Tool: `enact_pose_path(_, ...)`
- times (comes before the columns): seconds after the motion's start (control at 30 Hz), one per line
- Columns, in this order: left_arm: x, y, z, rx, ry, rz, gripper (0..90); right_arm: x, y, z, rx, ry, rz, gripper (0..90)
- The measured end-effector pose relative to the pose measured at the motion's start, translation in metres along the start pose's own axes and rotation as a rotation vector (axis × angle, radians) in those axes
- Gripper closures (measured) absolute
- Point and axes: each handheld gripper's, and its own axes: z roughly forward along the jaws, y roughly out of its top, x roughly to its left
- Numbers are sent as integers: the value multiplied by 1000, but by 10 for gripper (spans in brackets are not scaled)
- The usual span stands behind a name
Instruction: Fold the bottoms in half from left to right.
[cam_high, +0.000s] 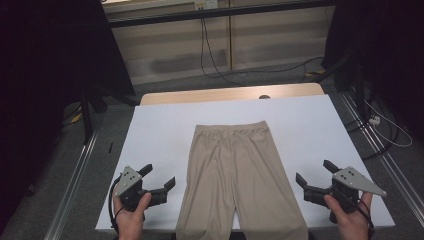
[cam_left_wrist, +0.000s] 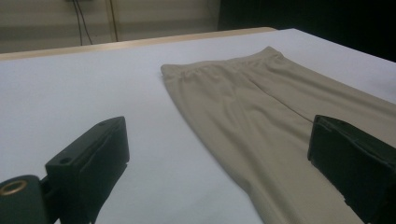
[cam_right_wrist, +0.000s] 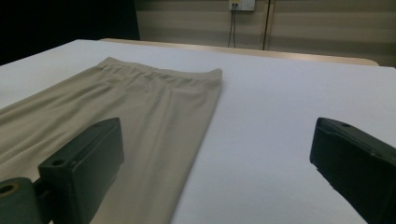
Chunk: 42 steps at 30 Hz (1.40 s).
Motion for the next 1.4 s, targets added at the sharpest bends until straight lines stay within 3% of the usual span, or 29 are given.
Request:
enact_pose_path(0.37, 1, 0, 8, 53, -11, 0, 56, 14, -1, 9, 40, 55, 20, 18)
enact_pose_path(0.43, 1, 1, 10, 67, -22, 19, 55, 20, -1, 12, 51, 58, -2, 19)
enact_pose_path(0.63, -3, 1, 10, 77, -31, 54, 54, 36, 0, 19, 89, 114, 4, 23)
enact_pose_path(0.73, -5, 3, 12, 98, -68, 51, 51, 56, 3, 24, 116, 162, -37, 45)
enact_pose_path(0.77, -9, 6, 14, 113, -77, 80, 53, 62, 3, 25, 130, 184, -41, 59)
enact_pose_path(0.87, -13, 9, 16, 117, -85, 86, 54, 76, 6, 30, 186, 257, -53, 83)
enact_pose_path(0.93, -16, 13, 19, 114, -102, 87, 54, 81, 6, 31, 204, 266, -51, 91)
enact_pose_path(0.97, -17, 15, 21, 121, -102, 83, 62, 93, 7, 35, 216, 284, -64, 109)
enact_pose_path(1.07, -14, 22, 33, 140, -121, 73, 63, 111, 10, 39, 249, 322, -121, 156)
enact_pose_path(1.1, -14, 22, 33, 140, -121, 73, 63, 111, 10, 39, 249, 322, -121, 156)
enact_pose_path(1.13, -13, 25, 37, 155, -105, 94, 66, 125, 15, 43, 273, 341, -163, 158)
enact_pose_path(1.17, -13, 26, 39, 153, -99, 101, 66, 125, 15, 43, 273, 341, -163, 158)
enact_pose_path(1.27, -9, 33, 52, 154, -131, 93, 68, 143, 21, 49, 264, 370, -193, 225)
enact_pose_path(1.3, -8, 35, 55, 155, -130, 96, 69, 149, 23, 52, 267, 374, -190, 210)
enact_pose_path(1.33, -6, 38, 62, 146, -135, 87, 69, 160, 25, 59, 285, 408, -192, 219)
enact_pose_path(1.4, -4, 42, 72, 146, -142, 97, 69, 165, 25, 62, 291, 415, -201, 219)
